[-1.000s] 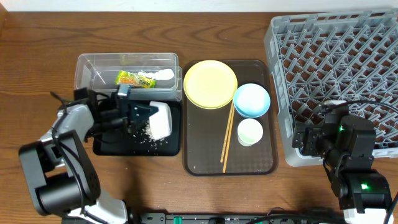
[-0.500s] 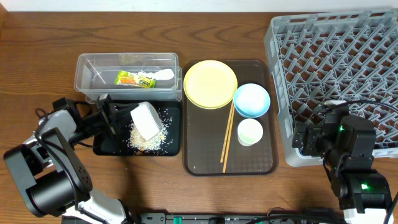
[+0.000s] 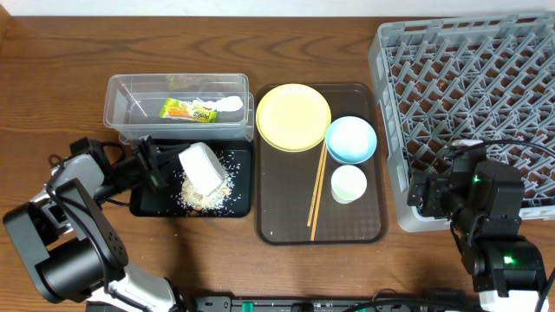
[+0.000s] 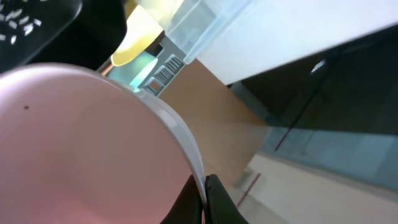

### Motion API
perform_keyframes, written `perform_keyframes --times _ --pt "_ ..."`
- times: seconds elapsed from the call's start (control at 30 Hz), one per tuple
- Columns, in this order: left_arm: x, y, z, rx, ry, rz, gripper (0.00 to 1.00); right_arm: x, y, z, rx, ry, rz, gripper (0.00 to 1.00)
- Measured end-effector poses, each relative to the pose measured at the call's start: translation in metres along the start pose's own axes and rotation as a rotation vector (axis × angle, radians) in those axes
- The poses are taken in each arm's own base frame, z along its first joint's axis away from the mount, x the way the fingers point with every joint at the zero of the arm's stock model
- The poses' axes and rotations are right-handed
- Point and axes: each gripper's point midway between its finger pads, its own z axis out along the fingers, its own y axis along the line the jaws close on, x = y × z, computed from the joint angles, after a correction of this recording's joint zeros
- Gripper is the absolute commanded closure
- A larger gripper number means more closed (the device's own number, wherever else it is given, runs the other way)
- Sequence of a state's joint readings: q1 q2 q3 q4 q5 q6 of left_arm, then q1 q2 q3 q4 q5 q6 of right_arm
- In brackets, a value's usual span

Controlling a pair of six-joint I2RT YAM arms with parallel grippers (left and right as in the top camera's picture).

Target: Sort waste into correct bins and load items into the dishwasher rack

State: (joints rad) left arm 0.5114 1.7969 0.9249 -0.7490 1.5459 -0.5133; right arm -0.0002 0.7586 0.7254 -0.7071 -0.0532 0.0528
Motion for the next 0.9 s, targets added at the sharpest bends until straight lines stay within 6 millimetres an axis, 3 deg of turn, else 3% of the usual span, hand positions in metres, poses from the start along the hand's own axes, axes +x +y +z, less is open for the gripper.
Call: perform_keyframes --times 0.13,0.27,0.43,0.6,0.73,0.9 --pt "0.014 0.002 0.014 -0.07 0.019 0.17 0.94 0.0 0.0 0.0 0.0 0.0 0.0 0.01" --pt "0.04 0.015 0.041 -0.285 0.017 0.418 0.94 0.0 0.0 0.0 0.0 0.0 0.0 0.01" --pt "0.07 0.024 0.086 -0.517 0.032 0.825 0.94 0.0 0.0 0.0 0.0 0.0 0.0 0.01" --pt "0.098 0.025 0.144 -0.597 0.046 1.22 0.94 0.0 0.0 0.0 0.0 0.0 0.0 0.01" --pt "0.098 0.02 0.184 -0.644 -0.077 1.486 0.94 0.0 0.0 0.0 0.0 0.0 0.0 0.01" --pt "0.079 0.006 0.222 -0.659 -0.298 1.665 0.93 0.0 0.0 0.0 -0.001 0.0 0.0 0.01"
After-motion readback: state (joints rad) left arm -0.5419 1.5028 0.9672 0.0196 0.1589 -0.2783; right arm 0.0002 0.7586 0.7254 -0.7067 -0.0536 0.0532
